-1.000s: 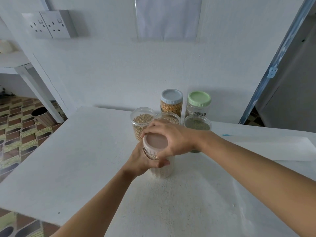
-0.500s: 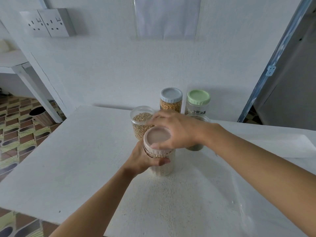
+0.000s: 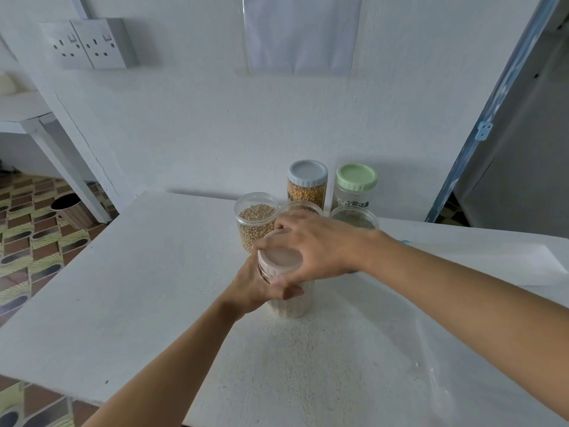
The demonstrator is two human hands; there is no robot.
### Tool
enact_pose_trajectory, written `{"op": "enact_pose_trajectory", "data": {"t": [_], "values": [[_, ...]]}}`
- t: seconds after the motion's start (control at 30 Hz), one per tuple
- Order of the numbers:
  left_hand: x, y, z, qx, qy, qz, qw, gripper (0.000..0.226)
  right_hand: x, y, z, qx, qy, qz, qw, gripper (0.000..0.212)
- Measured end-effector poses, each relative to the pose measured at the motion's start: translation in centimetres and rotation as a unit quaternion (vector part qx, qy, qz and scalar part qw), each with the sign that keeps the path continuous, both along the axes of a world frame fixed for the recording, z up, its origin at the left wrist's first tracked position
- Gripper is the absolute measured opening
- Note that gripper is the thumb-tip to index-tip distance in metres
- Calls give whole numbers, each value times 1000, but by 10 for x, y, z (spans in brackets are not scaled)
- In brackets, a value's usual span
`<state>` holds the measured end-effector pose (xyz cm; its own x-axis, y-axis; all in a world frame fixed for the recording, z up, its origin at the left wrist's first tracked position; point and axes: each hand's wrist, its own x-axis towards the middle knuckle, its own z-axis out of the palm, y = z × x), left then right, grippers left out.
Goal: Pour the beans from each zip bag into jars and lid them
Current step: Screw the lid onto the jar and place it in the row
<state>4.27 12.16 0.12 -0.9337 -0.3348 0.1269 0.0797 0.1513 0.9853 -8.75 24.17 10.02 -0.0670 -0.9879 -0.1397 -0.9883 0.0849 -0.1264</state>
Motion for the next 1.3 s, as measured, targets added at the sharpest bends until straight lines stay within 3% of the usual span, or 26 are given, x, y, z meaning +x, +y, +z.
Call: {"op": "enact_pose_trajectory", "data": {"t": [0.2,0.37,0.53,0.6,0.67,0.7,0.83,1.1,1.2,1.3], "values": [[-3,3,-12,-24,43,14,999,72,16,-4,-20,-109,164,-18,980,64],[0,6,-15,-12,71,9,997,59,20,-4,-28,-148,164,-35,975,62],[4,6,-8,-42,21,24,999,73,16,-1,-40,-210,42,-74,974,68],[13,7,-14,-52,-38,35,997,79,11,3,-47,-207,-115,-117,964,75],[25,3,-22,-65,-93,39,993,87,6,8,-53,-192,-283,-135,930,81],[28,0,-26,-67,-105,32,992,89,4,10,-55,-186,-325,-127,919,83],[25,-10,-23,-79,-106,25,991,94,3,10,-53,-180,-351,-110,912,81],[20,-14,-18,-118,-72,80,987,71,17,2,-66,-268,-276,-137,913,80],[19,-20,-1,-143,-126,20,982,80,17,6,-56,-230,-322,-153,906,83],[26,-32,14,-82,-174,-89,977,92,6,11,-50,-158,-310,-145,926,99]]}}
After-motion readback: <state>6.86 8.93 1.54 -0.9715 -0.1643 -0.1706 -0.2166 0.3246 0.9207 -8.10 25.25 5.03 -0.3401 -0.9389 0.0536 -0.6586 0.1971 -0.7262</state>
